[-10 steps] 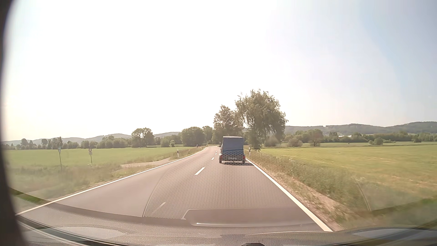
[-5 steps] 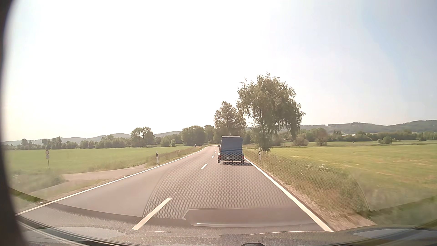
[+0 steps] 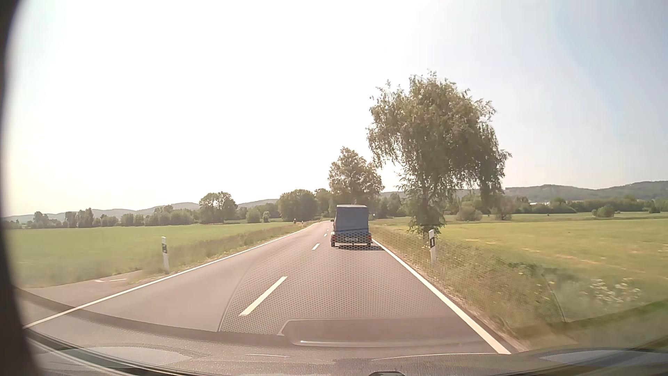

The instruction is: Follow the waypoints while adhering to traffic rules and regulations

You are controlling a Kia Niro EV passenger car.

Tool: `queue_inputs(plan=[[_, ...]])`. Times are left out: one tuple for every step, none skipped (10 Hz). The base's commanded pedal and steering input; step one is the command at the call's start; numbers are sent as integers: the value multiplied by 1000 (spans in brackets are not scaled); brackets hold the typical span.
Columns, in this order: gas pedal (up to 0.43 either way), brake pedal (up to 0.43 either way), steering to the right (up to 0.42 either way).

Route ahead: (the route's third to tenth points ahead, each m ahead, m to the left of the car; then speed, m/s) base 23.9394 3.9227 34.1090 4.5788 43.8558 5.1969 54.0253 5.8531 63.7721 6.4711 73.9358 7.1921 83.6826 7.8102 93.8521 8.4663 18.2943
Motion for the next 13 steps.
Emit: queue_inputs(plan=[[150, 0, -8], [150, 0, -8], [157, 0, -9], [157, 0, -9], [157, 0, -9], [169, 0, -9], [177, 0, -9], [189, 0, -9], [189, 0, -9], [197, 0, -9], [197, 0, -9], [197, 0, -9], [197, 0, -9]])
